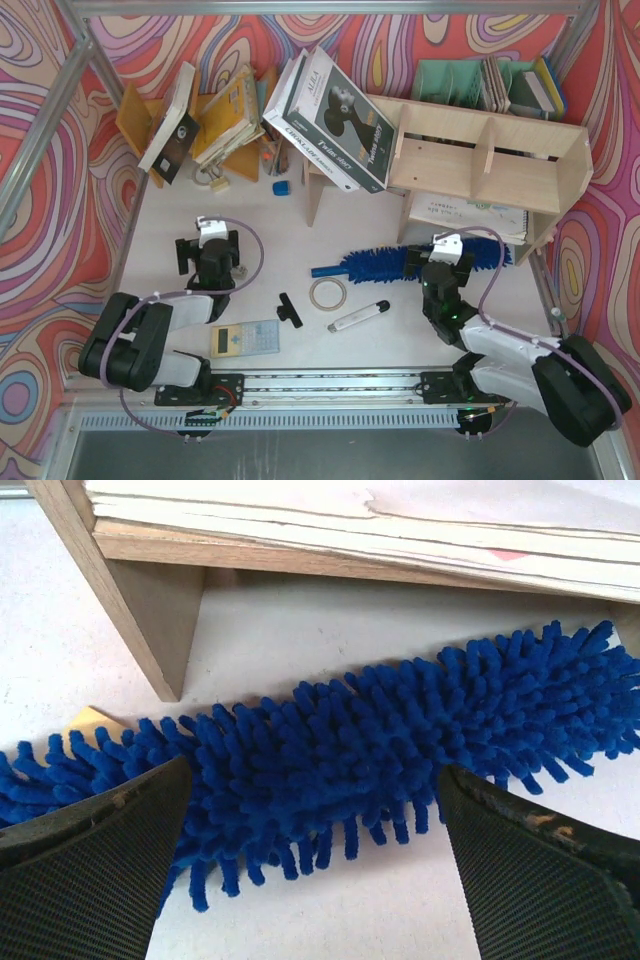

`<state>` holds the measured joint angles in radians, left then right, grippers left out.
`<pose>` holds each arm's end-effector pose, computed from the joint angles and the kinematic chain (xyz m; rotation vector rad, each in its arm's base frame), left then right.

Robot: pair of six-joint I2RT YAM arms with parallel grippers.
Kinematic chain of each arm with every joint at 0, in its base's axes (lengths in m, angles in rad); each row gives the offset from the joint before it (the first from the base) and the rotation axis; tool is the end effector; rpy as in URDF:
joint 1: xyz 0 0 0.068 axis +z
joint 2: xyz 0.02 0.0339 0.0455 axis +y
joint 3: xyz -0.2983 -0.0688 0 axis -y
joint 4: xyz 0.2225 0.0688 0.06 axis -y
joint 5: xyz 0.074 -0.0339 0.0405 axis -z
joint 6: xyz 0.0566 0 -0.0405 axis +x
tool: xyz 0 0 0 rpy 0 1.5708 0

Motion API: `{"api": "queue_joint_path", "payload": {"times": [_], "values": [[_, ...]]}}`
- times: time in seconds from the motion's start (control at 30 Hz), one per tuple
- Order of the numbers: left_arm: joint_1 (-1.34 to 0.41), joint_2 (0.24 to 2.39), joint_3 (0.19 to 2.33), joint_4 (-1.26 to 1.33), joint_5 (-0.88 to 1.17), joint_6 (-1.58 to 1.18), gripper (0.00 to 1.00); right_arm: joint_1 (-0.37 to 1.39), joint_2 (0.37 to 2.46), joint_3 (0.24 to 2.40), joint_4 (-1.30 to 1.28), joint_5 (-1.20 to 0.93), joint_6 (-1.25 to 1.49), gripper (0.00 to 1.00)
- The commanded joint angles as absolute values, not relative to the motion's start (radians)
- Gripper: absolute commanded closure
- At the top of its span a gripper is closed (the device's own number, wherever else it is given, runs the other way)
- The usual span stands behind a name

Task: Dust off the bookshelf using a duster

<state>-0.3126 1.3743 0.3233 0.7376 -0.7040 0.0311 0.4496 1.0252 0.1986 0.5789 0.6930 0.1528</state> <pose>0.2356 -0.0377 0.2066 -0.1631 1.8252 0.4632 0.1724 0.0431 0.2166 0.2211 1.7506 -0.1934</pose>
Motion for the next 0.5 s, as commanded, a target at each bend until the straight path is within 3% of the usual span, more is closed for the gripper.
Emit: {"api": "queue_joint_path", "payload": {"times": [0.0,0.27,0.47], "values": [[-0.285,1.389,0.320,0.900,-0.586,0.089,0.02,0.434,1.131,0.184,0.846,0.707,0.068,0.01],[-0.233,1.528,0.219,1.257,-0.525,0.109,0.02,0.409,1.330,0.168,1.108,0.704,-0.013,0.01],[-0.114,1.551,0.295,1.092,-0.373,0.001,0.02,0.343,1.365,0.164,1.176,0.597,-0.030,0.01]]}}
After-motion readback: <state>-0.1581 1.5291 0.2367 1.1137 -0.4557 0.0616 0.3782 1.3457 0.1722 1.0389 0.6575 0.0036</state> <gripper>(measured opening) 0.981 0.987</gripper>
